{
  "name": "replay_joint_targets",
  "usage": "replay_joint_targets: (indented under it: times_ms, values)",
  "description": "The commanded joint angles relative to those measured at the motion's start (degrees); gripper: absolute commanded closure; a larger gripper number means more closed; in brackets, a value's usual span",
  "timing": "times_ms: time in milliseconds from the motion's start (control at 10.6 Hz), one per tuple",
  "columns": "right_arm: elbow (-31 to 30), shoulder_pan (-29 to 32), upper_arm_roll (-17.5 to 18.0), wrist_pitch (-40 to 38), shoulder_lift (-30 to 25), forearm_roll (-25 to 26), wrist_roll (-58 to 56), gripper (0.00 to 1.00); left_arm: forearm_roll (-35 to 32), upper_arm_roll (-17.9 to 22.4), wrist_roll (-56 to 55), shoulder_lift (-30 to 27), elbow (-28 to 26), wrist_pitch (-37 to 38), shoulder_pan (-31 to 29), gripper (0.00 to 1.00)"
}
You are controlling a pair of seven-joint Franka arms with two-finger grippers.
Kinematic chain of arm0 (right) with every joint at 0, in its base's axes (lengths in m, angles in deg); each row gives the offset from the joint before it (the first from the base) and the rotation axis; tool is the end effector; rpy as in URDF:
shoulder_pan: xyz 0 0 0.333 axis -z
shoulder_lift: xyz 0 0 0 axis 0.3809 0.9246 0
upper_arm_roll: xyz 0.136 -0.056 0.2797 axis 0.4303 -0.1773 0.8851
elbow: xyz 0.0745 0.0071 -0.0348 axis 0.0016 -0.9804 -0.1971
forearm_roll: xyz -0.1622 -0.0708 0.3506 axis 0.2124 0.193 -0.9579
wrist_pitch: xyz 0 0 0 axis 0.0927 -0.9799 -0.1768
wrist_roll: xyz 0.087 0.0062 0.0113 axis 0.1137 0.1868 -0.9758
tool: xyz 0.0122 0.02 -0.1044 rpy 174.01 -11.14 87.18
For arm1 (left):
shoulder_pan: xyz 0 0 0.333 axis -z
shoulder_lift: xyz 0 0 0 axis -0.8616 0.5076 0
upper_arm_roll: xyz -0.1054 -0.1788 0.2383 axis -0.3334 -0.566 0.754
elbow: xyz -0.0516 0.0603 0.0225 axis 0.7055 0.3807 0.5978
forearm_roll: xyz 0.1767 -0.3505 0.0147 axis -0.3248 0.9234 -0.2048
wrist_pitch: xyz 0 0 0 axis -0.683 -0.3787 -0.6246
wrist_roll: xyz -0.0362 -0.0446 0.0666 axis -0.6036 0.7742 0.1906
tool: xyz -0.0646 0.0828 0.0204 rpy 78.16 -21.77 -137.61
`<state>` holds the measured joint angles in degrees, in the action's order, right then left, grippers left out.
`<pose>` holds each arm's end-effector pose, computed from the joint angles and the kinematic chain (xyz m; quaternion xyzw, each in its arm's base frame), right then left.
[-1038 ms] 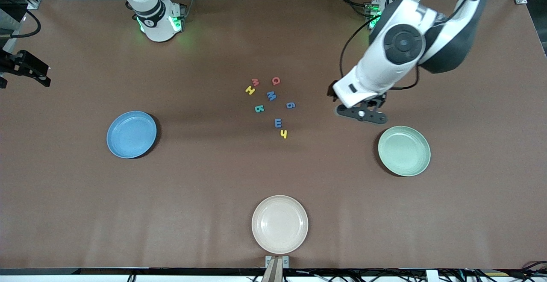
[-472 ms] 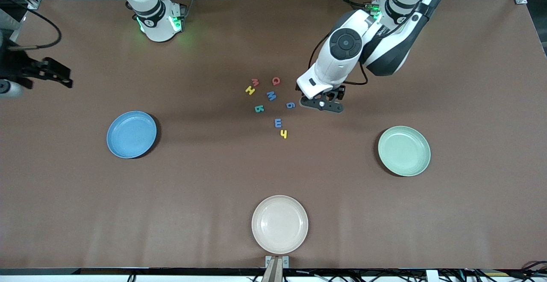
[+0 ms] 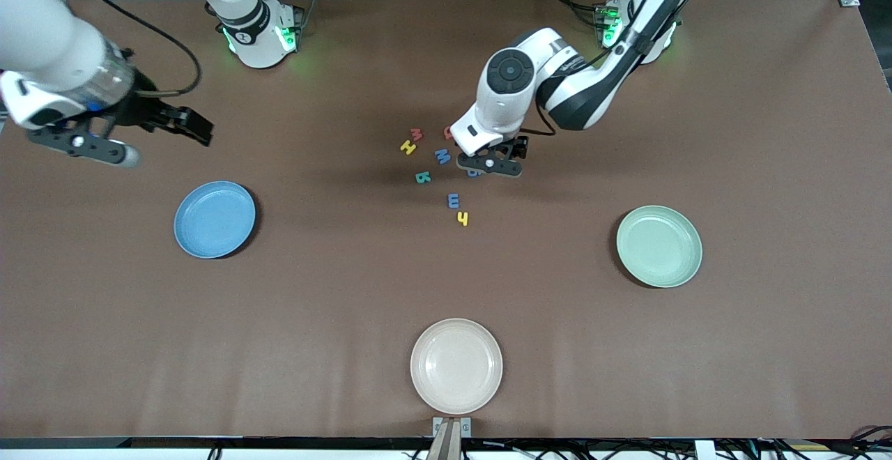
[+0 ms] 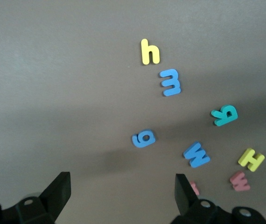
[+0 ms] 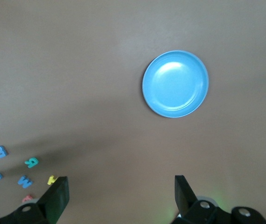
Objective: Sort uppercase to blue plate, lowercase to green plate
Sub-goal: 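Lower the left gripper to the blue g while the right gripper reaches the H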
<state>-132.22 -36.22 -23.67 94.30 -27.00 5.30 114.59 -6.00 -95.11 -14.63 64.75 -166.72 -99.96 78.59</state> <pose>0.5321 0.1447 0.5788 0.9867 -0.1519 -0.0534 0.0231 0.4172 -0.4477 0.2905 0.9955 -0.0798 -0.0480 0.0183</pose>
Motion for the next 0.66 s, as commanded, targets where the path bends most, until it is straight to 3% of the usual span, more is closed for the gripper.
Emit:
replay_joint_targets:
  times_ms: [0, 377, 566]
  values:
    - [-6.92, -3.13, -0.42, 8.1, -1.78, -3.53, 6.72, 0.0, -1.92, -0.1, -6.19, 2.75, 0.37, -2.98, 0.24, 0.06]
    - [-18.0, -7.95, -0.42, 22.08, -2.41, -4.78, 13.75, 0.0, -5.86, -0.01, -7.81, 3.47, -0.06, -3.17, 0.68, 0.03]
    - [-25.37, -10.94, -0.42, 32.69, -2.41, -4.78, 19.45, 0.0, -13.83, -0.1, -2.48, 4.52, 0.02, -3.25, 0.24, 0.01]
